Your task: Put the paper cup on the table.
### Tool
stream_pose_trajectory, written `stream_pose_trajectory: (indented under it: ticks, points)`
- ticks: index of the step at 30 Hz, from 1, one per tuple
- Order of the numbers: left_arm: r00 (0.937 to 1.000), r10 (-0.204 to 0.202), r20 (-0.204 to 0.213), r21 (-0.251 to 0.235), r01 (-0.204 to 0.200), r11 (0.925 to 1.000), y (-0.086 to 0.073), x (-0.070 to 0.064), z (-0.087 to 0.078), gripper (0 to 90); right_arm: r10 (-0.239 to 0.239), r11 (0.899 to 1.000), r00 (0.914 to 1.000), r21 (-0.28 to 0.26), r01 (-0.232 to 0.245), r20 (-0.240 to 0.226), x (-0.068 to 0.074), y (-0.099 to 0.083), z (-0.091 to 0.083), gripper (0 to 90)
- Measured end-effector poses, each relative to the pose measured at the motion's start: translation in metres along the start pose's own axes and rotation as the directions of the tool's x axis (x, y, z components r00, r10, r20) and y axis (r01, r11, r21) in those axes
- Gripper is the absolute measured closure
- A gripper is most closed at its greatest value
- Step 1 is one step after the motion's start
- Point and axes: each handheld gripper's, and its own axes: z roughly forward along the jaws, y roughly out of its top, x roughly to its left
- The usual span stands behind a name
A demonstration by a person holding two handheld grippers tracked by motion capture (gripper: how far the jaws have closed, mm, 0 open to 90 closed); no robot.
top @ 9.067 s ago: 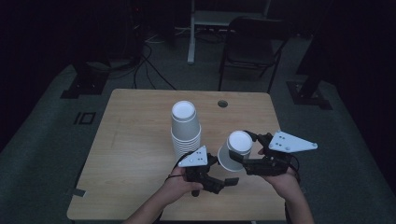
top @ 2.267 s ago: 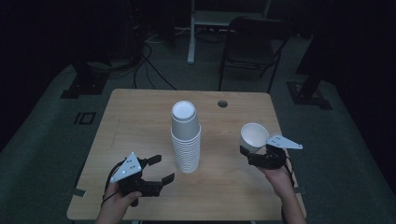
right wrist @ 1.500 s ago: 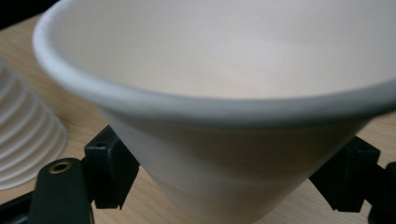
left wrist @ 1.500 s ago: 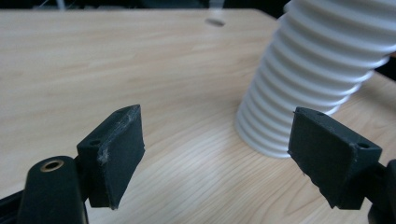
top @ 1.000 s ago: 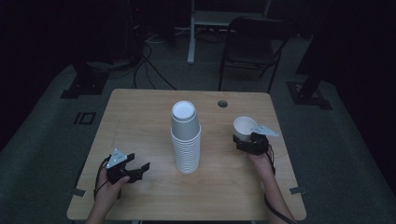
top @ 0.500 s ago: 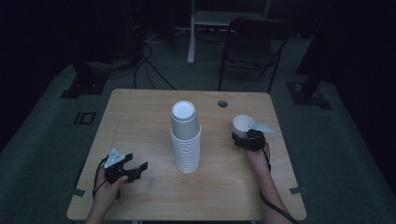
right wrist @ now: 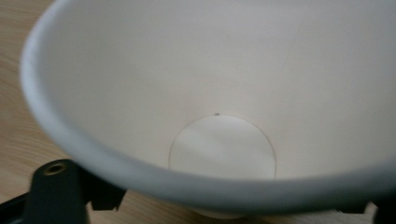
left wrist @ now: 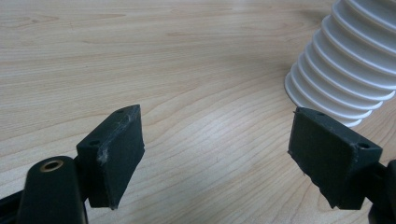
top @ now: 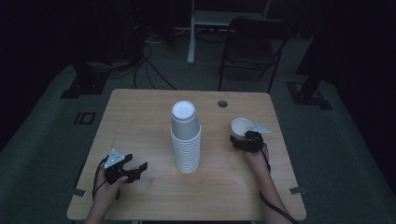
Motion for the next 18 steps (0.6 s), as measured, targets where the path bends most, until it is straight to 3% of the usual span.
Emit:
stream_pose_trajectory:
  ticks: [2,12,14,18]
  points:
    - [1.0000,-0.002,0.001,-0.002,0.002,1.0000,0.000,0.000,0.000,18.7,-0.002,1.000,0.9995,-0.002,0.002,-0.033,0.000,0.001,-0.002,12.3]
    - [0.9999,-0.001,-0.011,0.001,0.001,1.0000,0.001,0.002,-0.003,18.7,-0.030,0.998,0.9987,-0.057,0.027,-0.041,0.000,0.000,-0.014,10.5]
    - [0.9997,-0.011,-0.022,0.008,0.012,0.9999,-0.001,0.002,-0.001,18.7,-0.028,0.997,0.9967,-0.072,0.022,-0.076,-0.002,-0.003,-0.020,10.5]
    - [0.9997,-0.006,-0.023,0.026,0.006,0.9996,-0.002,0.002,0.000,18.7,-0.054,0.997,0.9952,-0.067,0.049,-0.082,-0.002,-0.010,-0.024,10.3]
